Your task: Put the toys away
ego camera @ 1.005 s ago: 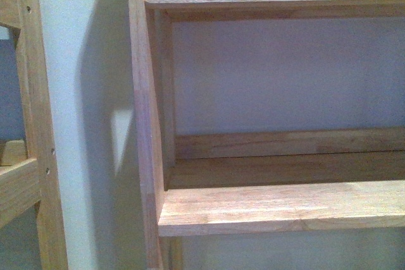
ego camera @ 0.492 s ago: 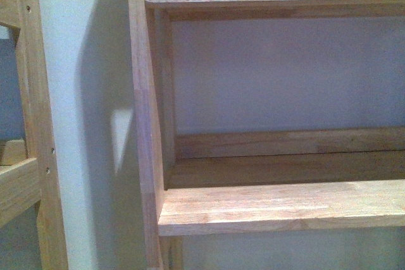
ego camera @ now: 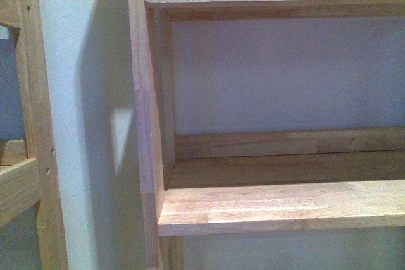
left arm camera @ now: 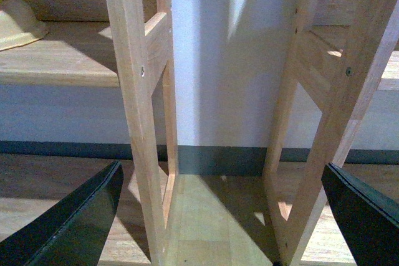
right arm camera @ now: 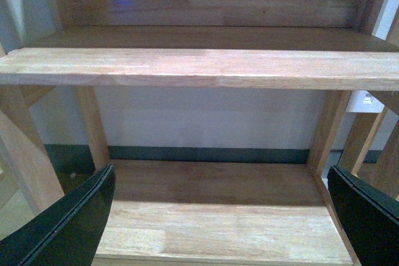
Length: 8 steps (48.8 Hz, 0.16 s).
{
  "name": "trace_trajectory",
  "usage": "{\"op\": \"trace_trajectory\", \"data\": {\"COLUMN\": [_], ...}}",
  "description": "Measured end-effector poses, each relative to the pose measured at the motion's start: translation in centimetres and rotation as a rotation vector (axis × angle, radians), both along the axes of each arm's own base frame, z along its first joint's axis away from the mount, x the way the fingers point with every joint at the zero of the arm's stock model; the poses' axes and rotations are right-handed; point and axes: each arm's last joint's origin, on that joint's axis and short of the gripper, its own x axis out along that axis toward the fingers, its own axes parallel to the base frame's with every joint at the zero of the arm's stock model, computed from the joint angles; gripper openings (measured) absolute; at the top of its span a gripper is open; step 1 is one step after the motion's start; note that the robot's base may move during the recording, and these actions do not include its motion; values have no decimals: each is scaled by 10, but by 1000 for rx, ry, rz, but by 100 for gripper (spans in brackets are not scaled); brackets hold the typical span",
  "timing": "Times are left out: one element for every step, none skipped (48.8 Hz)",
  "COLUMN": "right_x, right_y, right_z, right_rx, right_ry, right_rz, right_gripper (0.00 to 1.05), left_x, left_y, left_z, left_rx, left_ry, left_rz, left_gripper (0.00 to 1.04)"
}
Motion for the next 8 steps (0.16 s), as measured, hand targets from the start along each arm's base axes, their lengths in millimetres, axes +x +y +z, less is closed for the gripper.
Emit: {"op": "trace_trajectory", "data": {"right_x": [0,0,0,0,0,0,0,0], "right_y": [0,0,0,0,0,0,0,0], "right_z": [0,0,0,0,0,0,0,0], "right_rx": [0,0,0,0,0,0,0,0], "right_ry": [0,0,0,0,0,0,0,0], "right_rz": [0,0,0,0,0,0,0,0], "right_gripper": [104,104,104,104,104,104,104,104], "left_x": [0,0,0,0,0,0,0,0], "left_y": [0,0,0,0,0,0,0,0], "left_z": [0,0,0,0,0,0,0,0], "left_rx": [0,0,0,0,0,0,0,0], "left_ry": [0,0,0,0,0,0,0,0], "left_rz": [0,0,0,0,0,0,0,0], "left_gripper": [99,99,99,99,99,99,99,99]}}
